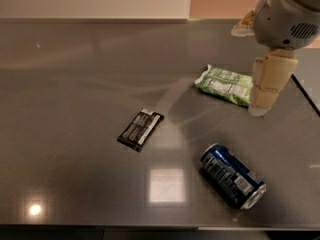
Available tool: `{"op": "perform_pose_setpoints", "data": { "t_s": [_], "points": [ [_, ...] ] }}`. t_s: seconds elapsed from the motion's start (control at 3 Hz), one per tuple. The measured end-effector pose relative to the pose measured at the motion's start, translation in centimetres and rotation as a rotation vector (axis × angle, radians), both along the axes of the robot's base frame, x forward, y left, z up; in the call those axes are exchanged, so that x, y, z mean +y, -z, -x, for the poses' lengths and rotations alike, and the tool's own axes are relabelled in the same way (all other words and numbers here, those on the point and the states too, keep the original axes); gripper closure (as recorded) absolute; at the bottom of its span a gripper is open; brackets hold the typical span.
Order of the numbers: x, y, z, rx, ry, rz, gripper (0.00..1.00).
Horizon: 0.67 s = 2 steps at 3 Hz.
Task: Pick rxbar chocolate
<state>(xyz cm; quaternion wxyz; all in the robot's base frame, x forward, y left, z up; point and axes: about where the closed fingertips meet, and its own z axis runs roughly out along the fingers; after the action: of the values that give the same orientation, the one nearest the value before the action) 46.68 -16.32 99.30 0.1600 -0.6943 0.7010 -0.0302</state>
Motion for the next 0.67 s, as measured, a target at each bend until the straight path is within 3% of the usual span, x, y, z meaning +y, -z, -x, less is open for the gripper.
{"op": "perform_pose_setpoints", "data": {
  "t_s": [0.67],
  "points": [
    [6.9, 2.2, -3.6, 0.014, -0.280, -0.024, 0.00]
  ]
}}
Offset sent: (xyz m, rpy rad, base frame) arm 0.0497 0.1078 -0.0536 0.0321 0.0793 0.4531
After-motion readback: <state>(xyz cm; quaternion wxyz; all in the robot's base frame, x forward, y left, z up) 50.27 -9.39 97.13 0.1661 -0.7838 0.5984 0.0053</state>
